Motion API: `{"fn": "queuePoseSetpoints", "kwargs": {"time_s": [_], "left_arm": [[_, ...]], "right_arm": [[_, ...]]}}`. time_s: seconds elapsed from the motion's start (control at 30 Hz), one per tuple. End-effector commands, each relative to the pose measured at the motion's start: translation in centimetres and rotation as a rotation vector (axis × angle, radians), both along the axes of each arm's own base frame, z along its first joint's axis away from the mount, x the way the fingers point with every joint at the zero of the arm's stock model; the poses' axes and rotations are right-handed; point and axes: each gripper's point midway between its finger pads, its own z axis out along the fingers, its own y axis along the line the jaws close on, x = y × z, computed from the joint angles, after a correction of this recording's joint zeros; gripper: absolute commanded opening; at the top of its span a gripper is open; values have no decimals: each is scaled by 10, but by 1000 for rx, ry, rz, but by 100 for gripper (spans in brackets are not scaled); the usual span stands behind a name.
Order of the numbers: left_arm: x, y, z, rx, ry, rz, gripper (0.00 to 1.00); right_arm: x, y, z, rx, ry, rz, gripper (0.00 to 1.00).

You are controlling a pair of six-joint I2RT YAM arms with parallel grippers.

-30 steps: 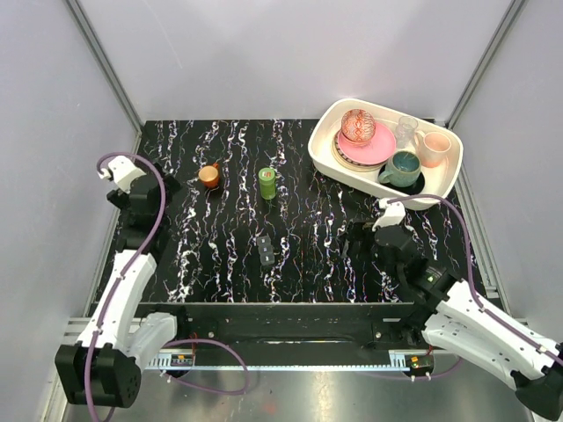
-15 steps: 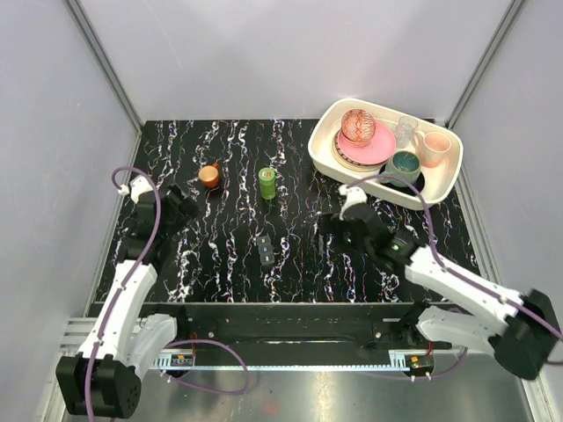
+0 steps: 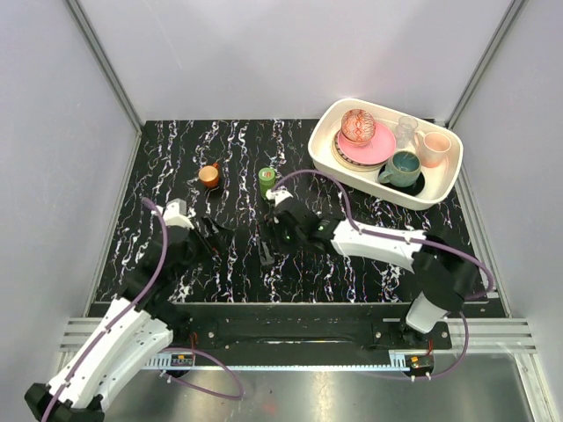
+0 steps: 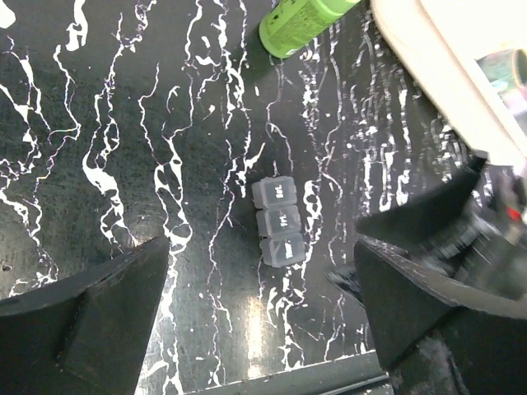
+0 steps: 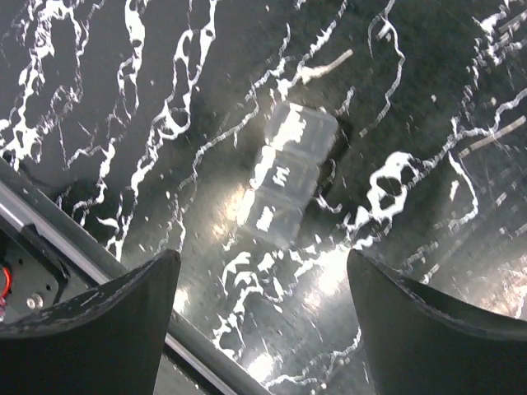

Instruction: Sort the pills into containers

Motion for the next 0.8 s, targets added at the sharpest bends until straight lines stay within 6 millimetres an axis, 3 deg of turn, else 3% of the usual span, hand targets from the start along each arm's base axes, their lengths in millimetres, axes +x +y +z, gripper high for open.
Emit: {"fn": "queuePoseSetpoints", "kwargs": {"time_s": [0.0, 0.13, 0.27, 0.4, 0.43, 0.47, 0.53, 0.57, 0.77], "left_arm": [[-12, 7, 20, -77, -92, 31, 99], [-23, 16, 27, -48, -100, 30, 99], [-26, 18, 27, -38, -84, 28, 99], [-28, 18, 24, -56, -81, 37, 99], [-28, 18, 22, -56, -80, 37, 99], [-29, 19, 22, -59, -80, 40, 99], [-29, 19, 20, -67, -78, 44, 99], [-30, 18, 20, -69, -76, 42, 99], [-31, 18, 14, -72, -60, 45, 99]], "right_arm": [[26, 30, 14, 31, -59, -55, 84], [31, 48, 4, 14, -58, 12, 47], [31, 72, 10, 49, -52, 108, 18], [20, 91, 3, 64, 19, 221, 0], [14, 86, -18, 5, 77, 233, 0], [19, 95, -11, 9, 74, 241, 0], [16, 89, -34, -77, 128, 253, 0], [21, 92, -31, -84, 115, 246, 0], [44, 70, -54, -256, 63, 159, 0]]}}
